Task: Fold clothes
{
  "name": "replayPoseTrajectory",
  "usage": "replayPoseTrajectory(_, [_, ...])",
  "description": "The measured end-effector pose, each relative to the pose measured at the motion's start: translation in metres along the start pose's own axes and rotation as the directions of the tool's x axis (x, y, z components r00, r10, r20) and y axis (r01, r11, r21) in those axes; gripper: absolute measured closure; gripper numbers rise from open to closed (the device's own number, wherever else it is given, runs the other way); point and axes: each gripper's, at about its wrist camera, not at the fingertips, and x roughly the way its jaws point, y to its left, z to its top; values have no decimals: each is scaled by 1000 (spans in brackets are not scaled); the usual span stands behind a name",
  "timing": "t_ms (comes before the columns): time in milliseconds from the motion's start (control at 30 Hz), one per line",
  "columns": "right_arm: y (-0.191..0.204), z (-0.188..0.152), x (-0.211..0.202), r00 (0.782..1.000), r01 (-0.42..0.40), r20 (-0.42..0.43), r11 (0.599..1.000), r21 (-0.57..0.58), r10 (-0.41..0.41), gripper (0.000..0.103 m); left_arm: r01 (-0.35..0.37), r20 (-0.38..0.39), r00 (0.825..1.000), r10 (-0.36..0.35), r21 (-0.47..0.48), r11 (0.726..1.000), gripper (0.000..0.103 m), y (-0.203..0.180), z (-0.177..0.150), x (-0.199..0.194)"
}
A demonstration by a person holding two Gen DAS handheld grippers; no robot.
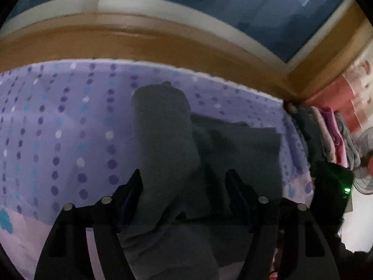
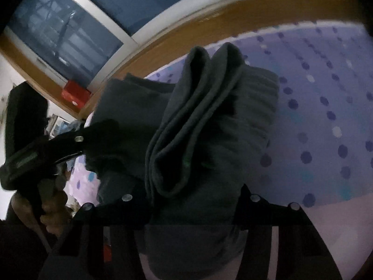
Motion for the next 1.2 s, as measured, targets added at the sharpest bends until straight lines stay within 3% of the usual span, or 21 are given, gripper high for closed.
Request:
replayPoseTrajectory(133, [1,0,-1,1000,13,2,1000,24,-13,50,-10,19,1000,11,-57,998,35,23,-3,-14])
replayPoseTrajectory(267, [3,0,5,999,38,-16,999,33,-37,45,-40,111,993,40,-3,999,35,20,-2,-38])
replayPoseTrajectory(433, [13,-2,12,995,95,-41,995,-1,-95,39,90,14,996,-91,63,994,35,-8,7,1])
replayPoseTrajectory(500, [10,-1,5,996,80,-42,997,21,-79,40,143,-27,990,-141,86,986,36,-19,10,16])
replayPoseTrajectory(567, [-4,-3,-15,998,53,10,995,84,-54,40,196,-69,979,-190,107,975,38,-30,14,32])
replayPoseTrajectory(667, [-23,-8,-53,988,51,134,987,150,-72,40,310,-134,944,-303,31,950,39,-21,19,45])
replayPoseTrajectory(733, [-28,-8,-74,974,47,209,985,167,-82,40,398,-176,896,-407,-86,913,39,-10,19,61])
replayPoseTrajectory(767, [-25,-4,-78,973,36,220,988,152,-70,40,434,-194,865,-462,-172,884,39,-5,17,76])
replayPoseTrajectory(833, [-8,7,-74,976,51,209,996,77,-66,40,453,-206,825,-527,-318,833,39,3,13,98])
replayPoseTrajectory(967, [5,23,-52,984,82,154,996,44,-88,42,516,-122,797,-591,-370,772,41,14,18,72])
replayPoseTrajectory(1067, [3,22,-35,984,161,75,986,46,-164,44,554,-5,798,-603,-387,737,41,45,22,34])
replayPoseTrajectory(1100, [4,20,-30,980,187,62,982,38,-189,44,556,39,805,-592,-395,731,41,60,23,20])
replayPoseTrajectory(1167, [3,16,-23,973,222,50,974,35,-223,48,534,111,835,-539,-399,745,41,89,24,-6])
replayPoseTrajectory(1200, [5,16,-20,966,252,50,967,29,-254,63,506,122,856,-502,-392,768,41,99,24,-15])
